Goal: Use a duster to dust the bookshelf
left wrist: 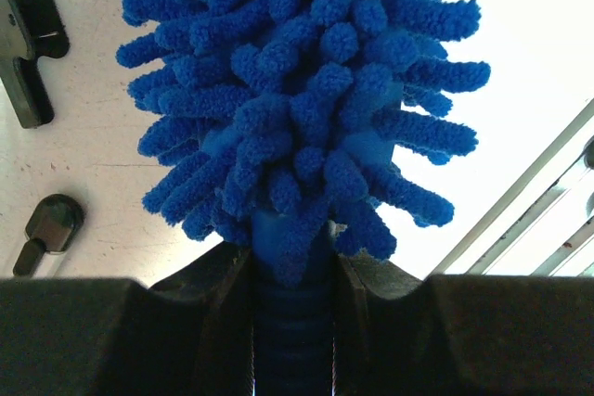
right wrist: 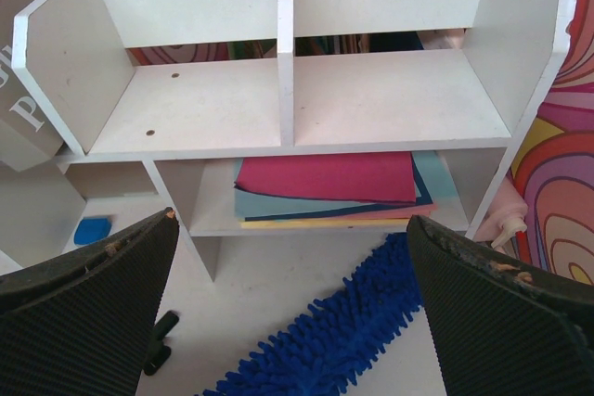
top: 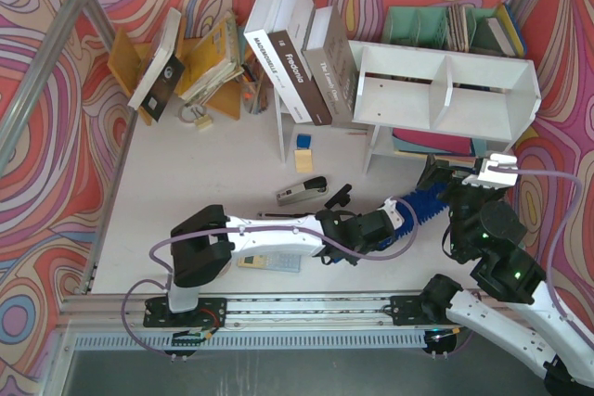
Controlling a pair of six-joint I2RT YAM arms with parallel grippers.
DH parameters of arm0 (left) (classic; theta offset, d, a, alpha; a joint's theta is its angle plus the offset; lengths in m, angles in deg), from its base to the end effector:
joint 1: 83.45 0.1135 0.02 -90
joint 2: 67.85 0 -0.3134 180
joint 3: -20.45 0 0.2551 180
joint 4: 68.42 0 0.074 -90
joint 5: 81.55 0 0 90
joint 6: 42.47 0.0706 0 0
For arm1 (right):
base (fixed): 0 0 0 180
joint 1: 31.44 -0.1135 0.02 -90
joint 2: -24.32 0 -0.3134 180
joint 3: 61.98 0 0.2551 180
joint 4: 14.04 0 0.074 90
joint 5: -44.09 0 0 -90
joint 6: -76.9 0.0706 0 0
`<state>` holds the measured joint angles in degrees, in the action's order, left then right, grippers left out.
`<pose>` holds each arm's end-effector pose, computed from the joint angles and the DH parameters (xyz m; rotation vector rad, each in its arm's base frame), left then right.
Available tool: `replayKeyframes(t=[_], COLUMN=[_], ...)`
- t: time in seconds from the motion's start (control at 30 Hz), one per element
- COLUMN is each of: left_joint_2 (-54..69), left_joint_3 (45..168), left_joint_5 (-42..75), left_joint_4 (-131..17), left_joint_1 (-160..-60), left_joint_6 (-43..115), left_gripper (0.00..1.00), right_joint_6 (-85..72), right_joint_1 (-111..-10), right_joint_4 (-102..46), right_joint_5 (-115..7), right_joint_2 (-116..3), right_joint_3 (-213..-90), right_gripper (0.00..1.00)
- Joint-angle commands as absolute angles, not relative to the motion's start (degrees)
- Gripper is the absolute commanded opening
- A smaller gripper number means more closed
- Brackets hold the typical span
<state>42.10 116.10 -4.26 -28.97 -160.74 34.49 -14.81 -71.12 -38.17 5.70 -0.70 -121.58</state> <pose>0.1161 -0.4440 0.2299 1.2605 2.1800 -0.3865 0.0830 -0.0030 0.4122 0.2396 1.4386 -0.0838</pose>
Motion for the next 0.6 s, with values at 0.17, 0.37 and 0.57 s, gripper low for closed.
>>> replayKeyframes(t=[0.17, 0.37, 0.57], left_joint_2=[31.88, 31.05, 36.85], left_joint_3=[112.97, 109.91, 110.37], left_joint_5=[-5.99, -5.30, -2.58], left_joint_4=[-35.73, -38.27, -35.89], left_joint_1=[-160.87, -160.64, -159.68], left_joint_6=[35.13, 34.43, 32.99], left_gripper=[0.00, 0.00, 0.00], right_joint_6=[-15.38, -15.36, -15.52], right_joint_1=[-70.99, -70.99, -70.93], right_joint_4=[-36.60, -36.52, -36.44], right_joint_5=[6.47, 6.47, 6.47], right_joint_2=[-0.68, -0.39, -0.62], right_joint_3=[-121.42, -121.37, -121.22], right_gripper=[0.99, 0.99, 0.99])
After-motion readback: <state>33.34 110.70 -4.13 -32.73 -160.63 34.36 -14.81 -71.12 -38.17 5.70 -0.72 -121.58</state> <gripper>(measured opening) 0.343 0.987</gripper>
